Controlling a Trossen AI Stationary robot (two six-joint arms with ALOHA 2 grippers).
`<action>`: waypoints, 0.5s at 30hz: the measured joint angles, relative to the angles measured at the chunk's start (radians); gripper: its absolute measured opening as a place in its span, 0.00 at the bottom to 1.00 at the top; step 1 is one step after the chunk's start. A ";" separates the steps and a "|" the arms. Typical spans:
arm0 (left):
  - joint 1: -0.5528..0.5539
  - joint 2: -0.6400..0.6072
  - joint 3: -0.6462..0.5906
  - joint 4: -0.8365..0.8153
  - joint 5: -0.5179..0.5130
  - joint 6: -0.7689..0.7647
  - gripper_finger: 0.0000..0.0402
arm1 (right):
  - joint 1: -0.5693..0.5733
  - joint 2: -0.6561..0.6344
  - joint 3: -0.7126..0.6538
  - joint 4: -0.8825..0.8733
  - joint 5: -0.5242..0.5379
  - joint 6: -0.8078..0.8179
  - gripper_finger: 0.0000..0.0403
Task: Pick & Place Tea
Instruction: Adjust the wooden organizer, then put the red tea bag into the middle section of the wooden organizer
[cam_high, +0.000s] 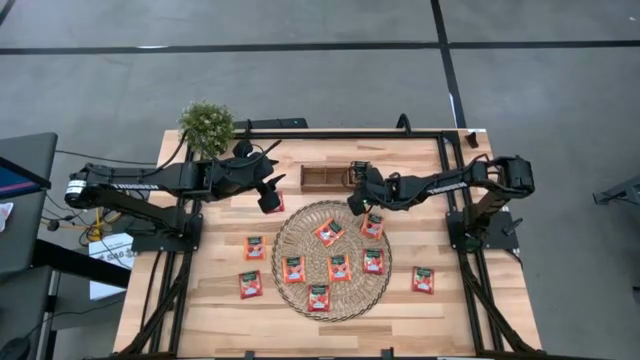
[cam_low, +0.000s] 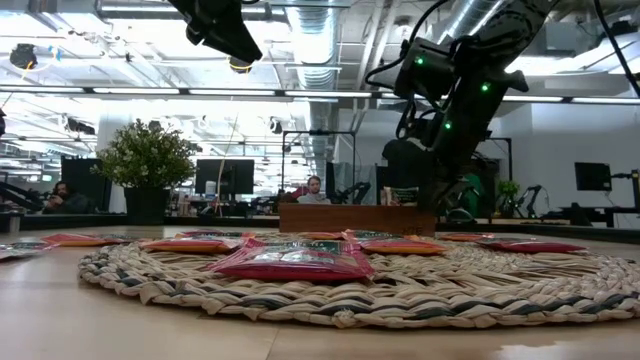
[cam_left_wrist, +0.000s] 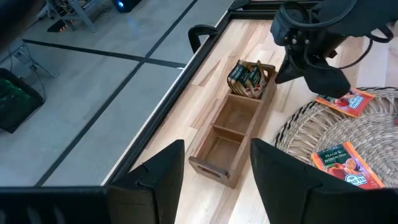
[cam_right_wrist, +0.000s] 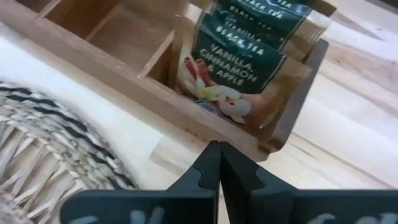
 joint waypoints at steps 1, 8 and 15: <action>0.000 0.000 0.000 0.000 0.000 0.000 0.44 | 0.004 -0.003 0.000 0.001 -0.008 0.001 0.00; 0.000 0.000 0.000 -0.006 0.000 0.000 0.44 | 0.129 -0.170 0.000 -0.158 -0.212 -0.075 0.00; 0.000 0.000 0.000 0.002 0.000 -0.004 0.44 | 0.215 -0.478 0.000 -0.558 -0.151 0.080 0.00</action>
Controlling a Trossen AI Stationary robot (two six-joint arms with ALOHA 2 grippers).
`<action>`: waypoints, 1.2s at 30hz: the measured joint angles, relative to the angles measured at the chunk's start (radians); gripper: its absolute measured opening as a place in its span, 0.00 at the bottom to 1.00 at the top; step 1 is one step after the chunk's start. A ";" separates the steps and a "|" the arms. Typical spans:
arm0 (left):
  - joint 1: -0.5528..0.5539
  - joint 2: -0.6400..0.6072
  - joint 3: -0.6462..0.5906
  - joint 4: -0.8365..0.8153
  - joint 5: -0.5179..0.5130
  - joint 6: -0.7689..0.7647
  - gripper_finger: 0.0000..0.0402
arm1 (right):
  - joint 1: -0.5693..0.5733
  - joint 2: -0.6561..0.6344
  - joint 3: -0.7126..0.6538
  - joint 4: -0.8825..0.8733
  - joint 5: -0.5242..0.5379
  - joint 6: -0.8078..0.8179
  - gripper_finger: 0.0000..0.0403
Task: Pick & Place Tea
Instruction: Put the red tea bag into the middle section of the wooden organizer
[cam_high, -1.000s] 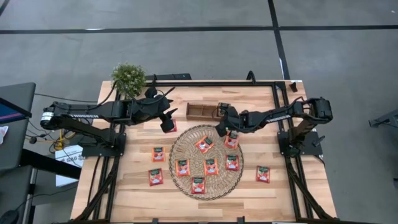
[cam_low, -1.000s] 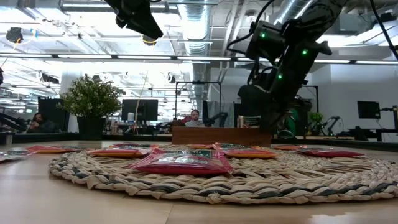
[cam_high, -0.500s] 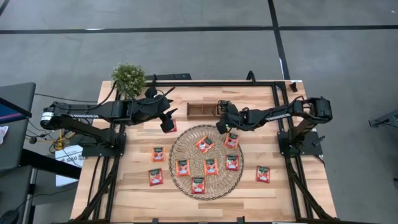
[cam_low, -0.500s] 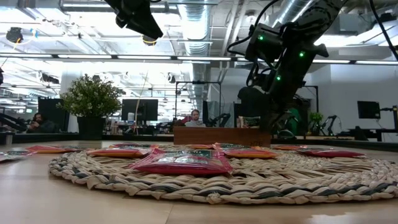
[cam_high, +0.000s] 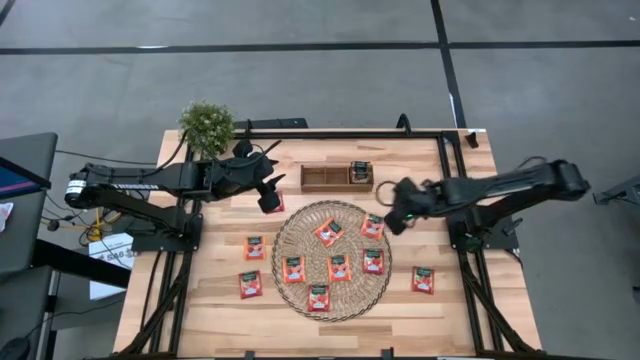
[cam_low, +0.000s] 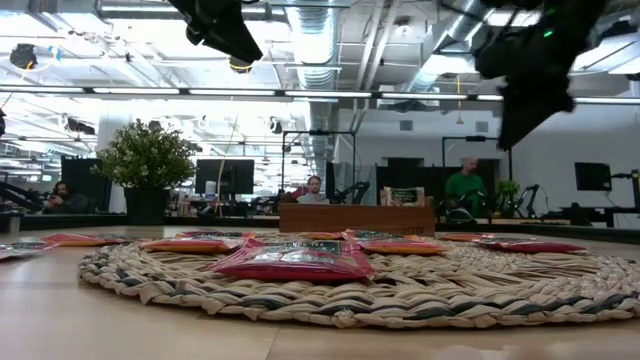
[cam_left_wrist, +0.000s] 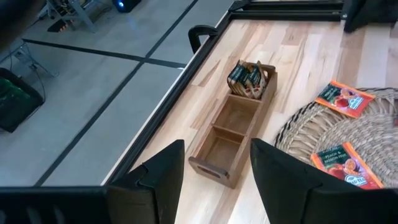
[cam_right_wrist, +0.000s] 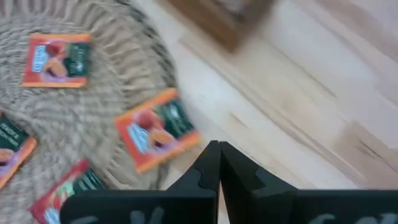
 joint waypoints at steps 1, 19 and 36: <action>0.000 0.000 0.000 0.000 0.000 0.000 0.44 | -0.001 -0.038 0.000 -0.041 0.001 0.021 0.00; 0.000 0.000 0.000 0.002 0.047 -0.083 0.44 | 0.076 -0.177 0.000 -0.285 -0.526 -0.036 0.30; 0.000 0.000 0.000 0.003 0.048 -0.090 0.44 | 0.487 0.075 0.000 -0.209 -0.423 0.216 0.57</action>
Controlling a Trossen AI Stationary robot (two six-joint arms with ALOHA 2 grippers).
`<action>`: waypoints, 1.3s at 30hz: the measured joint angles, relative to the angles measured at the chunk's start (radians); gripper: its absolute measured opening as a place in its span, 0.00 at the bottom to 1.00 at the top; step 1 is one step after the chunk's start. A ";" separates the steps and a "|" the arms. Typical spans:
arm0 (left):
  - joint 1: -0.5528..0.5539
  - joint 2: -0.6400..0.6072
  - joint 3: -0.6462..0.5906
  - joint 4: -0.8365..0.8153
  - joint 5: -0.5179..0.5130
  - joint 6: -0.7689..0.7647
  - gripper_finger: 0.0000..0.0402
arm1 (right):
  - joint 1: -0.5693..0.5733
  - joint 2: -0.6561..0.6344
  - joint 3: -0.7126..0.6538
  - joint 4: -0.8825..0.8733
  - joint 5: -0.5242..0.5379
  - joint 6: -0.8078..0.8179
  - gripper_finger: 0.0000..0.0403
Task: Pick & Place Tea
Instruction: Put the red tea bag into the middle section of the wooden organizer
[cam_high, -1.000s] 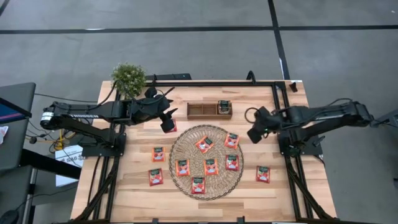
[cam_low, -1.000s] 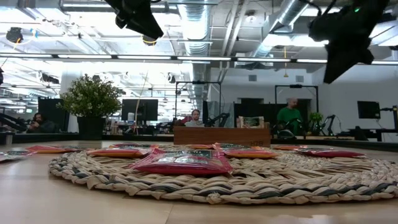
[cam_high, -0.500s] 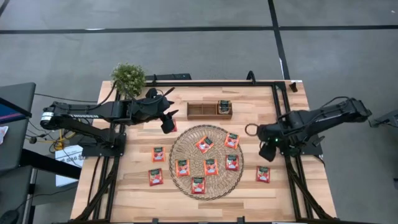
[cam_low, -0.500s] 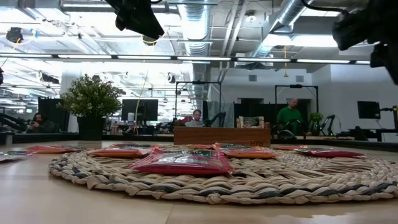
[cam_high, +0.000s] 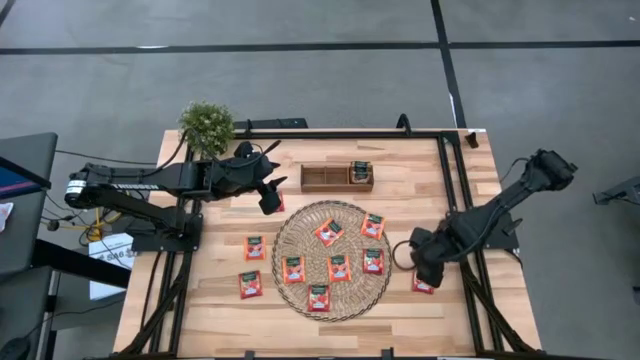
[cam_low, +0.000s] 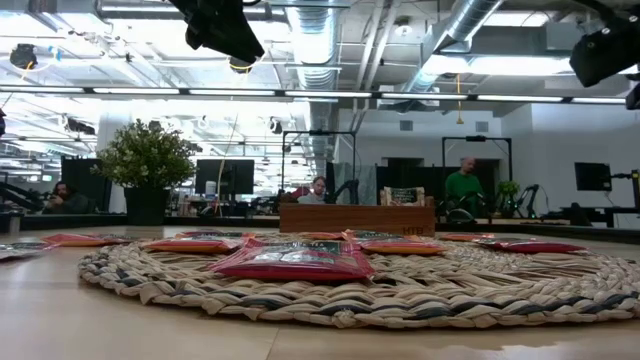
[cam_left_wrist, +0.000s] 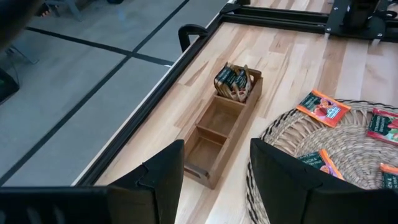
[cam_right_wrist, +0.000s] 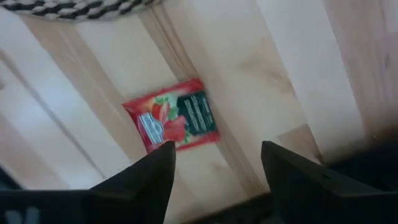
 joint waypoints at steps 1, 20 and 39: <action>0.000 0.000 0.000 0.000 0.000 0.000 0.44 | 0.013 0.020 0.000 0.018 0.014 0.004 0.56; 0.000 0.000 0.000 -0.001 0.043 0.000 0.44 | 0.065 0.433 0.002 0.164 -0.015 -0.170 0.54; 0.000 0.000 0.000 -0.002 0.064 -0.020 0.44 | 0.037 0.487 0.004 0.211 -0.051 -0.237 0.04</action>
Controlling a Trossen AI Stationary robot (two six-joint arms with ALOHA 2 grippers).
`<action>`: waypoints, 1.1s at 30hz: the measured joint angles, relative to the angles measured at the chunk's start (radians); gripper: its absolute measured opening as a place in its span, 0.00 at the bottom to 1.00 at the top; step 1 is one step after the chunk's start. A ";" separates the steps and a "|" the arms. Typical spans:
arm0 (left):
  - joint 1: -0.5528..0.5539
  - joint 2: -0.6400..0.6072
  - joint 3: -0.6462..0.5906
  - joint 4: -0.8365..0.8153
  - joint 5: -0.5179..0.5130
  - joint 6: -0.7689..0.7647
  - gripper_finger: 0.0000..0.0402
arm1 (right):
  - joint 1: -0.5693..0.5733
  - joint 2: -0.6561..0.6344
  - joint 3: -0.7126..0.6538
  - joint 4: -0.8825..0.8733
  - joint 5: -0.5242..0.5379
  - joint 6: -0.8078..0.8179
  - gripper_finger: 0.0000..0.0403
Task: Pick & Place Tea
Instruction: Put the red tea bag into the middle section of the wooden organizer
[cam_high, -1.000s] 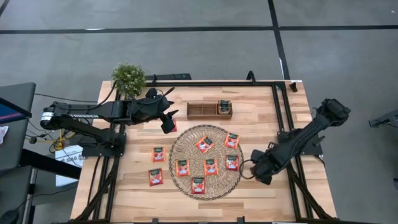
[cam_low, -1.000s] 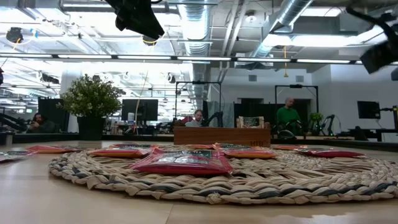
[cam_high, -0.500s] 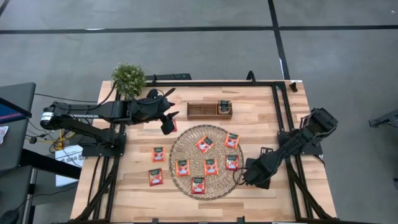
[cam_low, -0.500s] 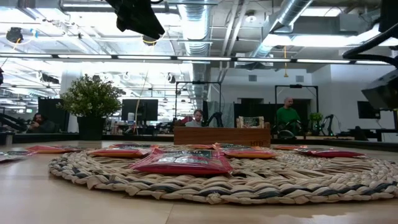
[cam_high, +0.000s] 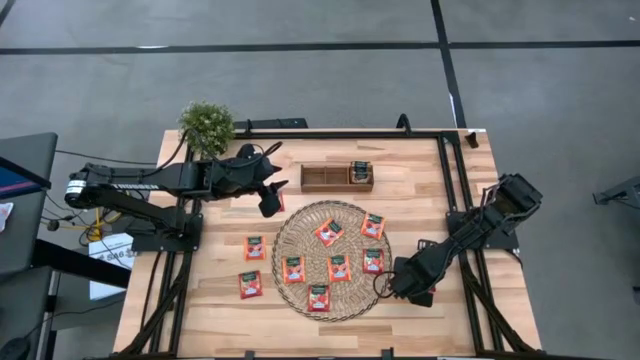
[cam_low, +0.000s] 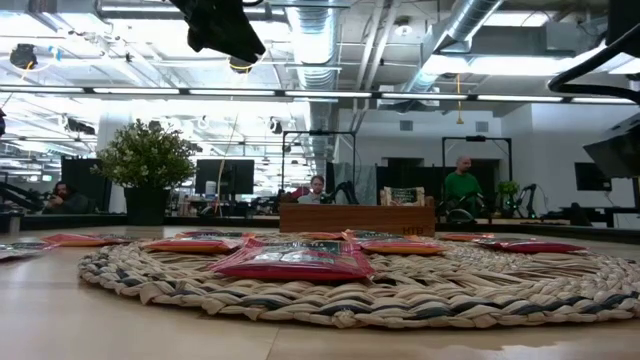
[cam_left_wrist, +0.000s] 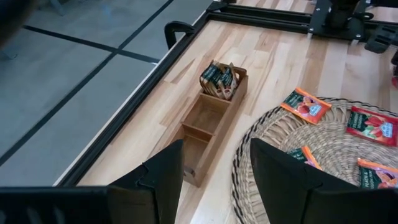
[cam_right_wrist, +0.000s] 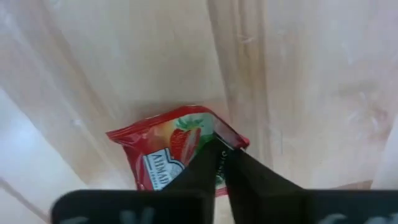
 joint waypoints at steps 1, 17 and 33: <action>0.000 0.000 0.000 0.000 0.003 0.000 0.44 | 0.000 0.000 0.000 -0.001 0.002 0.003 0.02; 0.000 0.000 0.000 0.000 0.009 0.000 0.44 | -0.050 -0.102 -0.013 -0.014 0.162 0.101 0.00; 0.000 0.018 0.000 0.099 0.166 -0.070 0.44 | -0.363 -0.482 -0.008 0.155 0.346 0.011 0.00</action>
